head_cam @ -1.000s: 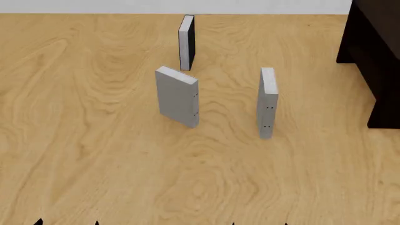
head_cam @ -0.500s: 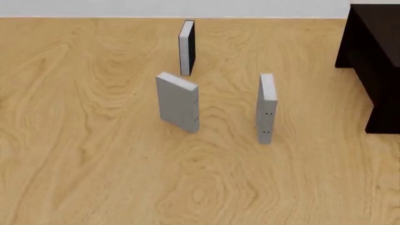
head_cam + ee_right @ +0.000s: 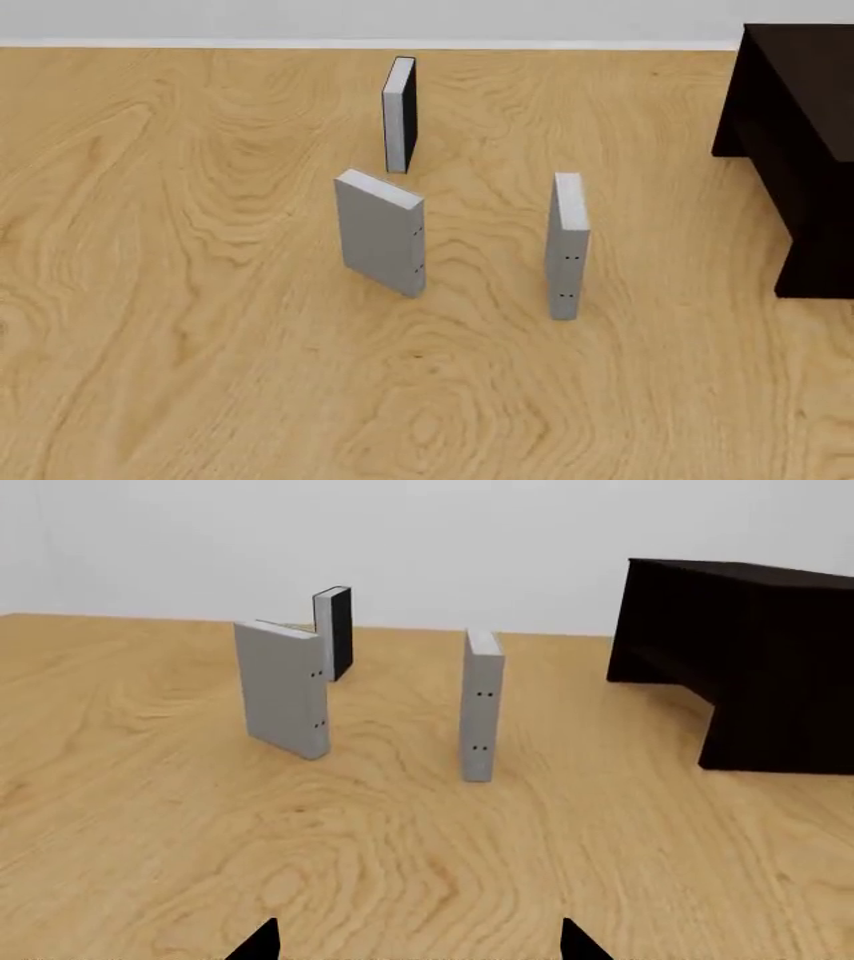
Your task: Pick up the book on the right and place it on the cabinet shelf.
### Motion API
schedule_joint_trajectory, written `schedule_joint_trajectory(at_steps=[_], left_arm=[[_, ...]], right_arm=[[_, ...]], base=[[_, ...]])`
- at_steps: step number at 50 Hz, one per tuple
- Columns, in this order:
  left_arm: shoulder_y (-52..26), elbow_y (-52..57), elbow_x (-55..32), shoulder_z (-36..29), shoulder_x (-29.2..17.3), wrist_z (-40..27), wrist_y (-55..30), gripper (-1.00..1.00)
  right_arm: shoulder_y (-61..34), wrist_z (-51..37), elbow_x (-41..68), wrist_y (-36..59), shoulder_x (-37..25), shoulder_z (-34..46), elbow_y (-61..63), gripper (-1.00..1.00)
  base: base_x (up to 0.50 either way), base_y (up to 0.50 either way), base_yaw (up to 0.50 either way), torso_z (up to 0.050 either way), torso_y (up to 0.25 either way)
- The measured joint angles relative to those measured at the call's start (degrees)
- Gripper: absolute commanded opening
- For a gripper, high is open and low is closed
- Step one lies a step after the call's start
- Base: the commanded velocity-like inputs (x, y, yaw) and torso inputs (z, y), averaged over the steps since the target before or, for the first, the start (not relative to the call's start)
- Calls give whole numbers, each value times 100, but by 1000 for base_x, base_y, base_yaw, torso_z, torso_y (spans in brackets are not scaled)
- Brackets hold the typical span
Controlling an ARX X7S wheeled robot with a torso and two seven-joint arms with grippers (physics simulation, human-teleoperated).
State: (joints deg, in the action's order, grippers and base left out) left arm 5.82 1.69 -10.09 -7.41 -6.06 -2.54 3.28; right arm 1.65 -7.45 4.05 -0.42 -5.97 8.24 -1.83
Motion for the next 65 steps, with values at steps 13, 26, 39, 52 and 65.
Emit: schedule_joint_trajectory(at_steps=[13,26,39,52,65], left_arm=[[-40,-37,-89,-75,-62,-69,11,100],[5,40,-77,-114,-160,-147,283,100],[280,1339,-70,56,-687,-280,-32,100],[361,1760,6,78,-892,-384,-129,100],[454,1854,6,52,-950,-433,-107,100]], right_arm=[[-6,-81,66,36,-64,85,20,100],[91,-109,40,-321,-178,181,160,100],[392,-75,-60,170,-702,108,1865,100],[486,-88,-93,397,-905,105,2455,100],[574,-133,-62,427,-977,101,2545,100]], base=[[0,0,0,50,17],[0,0,0,15,4],[0,0,0,0,0],[0,-325,0,0,0],[0,-500,0,0,0]])
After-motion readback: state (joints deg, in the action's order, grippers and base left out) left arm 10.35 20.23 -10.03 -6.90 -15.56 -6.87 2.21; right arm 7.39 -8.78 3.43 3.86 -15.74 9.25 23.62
